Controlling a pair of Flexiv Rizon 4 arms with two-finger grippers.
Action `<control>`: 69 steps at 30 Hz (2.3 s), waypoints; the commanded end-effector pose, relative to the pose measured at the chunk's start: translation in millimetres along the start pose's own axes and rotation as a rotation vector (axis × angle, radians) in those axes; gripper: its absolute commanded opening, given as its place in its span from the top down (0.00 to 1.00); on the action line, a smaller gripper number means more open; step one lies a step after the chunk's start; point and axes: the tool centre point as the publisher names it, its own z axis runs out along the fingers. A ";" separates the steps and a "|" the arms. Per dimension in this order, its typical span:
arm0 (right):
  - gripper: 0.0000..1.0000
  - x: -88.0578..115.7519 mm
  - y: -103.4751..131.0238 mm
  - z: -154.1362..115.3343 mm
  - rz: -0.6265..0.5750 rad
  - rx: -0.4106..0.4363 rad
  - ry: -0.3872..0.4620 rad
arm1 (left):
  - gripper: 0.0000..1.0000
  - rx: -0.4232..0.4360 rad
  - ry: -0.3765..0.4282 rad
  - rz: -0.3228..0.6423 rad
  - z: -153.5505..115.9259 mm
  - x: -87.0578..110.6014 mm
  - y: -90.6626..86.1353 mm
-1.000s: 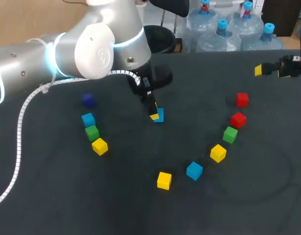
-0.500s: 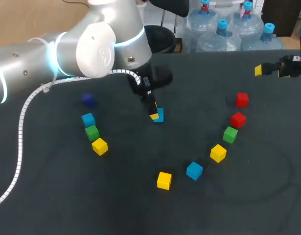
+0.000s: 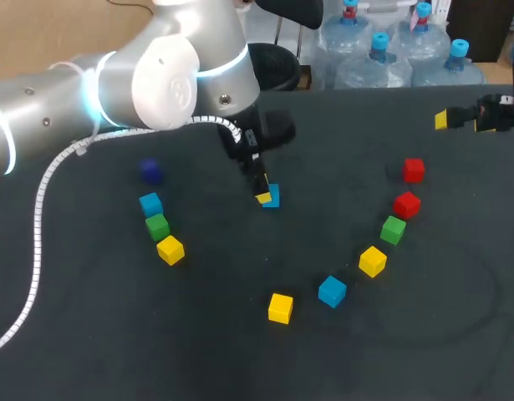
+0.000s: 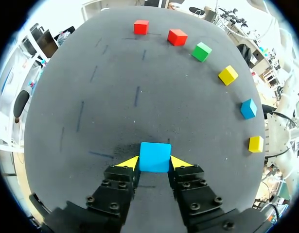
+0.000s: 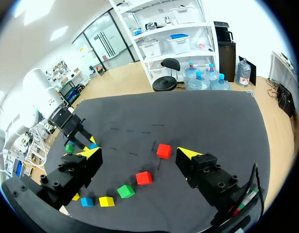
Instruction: Place the blue cubes, place green cubes on the blue cubes, place the yellow cubes on the green cubes, then place the red cubes on the yellow cubes, and place purple cube on the red cubes.
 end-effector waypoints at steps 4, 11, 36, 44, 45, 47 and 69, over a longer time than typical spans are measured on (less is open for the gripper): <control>0.00 0.2 0.7 0.1 0.000 0.003 -0.001 | 0.54 0.008 0.005 0.001 0.0 -1.3 2.1; 0.00 0.2 0.7 0.1 0.000 0.003 -0.001 | 0.25 0.013 0.005 -0.003 0.2 -1.5 1.6; 0.00 0.2 0.7 0.1 0.000 0.003 -0.001 | 0.00 -0.079 -0.033 -0.072 -61.1 15.0 -33.6; 0.00 0.2 0.7 0.1 0.000 0.003 -0.001 | 0.00 -0.138 -0.049 -0.220 -70.5 43.7 -53.4; 0.00 0.2 0.7 0.1 0.000 0.003 -0.001 | 0.00 -0.150 -0.043 -0.247 -70.2 49.1 -55.3; 0.00 0.2 0.7 0.1 0.000 0.003 -0.001 | 0.00 -0.160 -0.050 -0.264 -69.8 56.4 -59.9; 0.00 0.2 0.7 0.1 0.000 0.003 -0.001 | 0.00 -0.243 -0.042 -0.455 -78.0 131.1 -61.1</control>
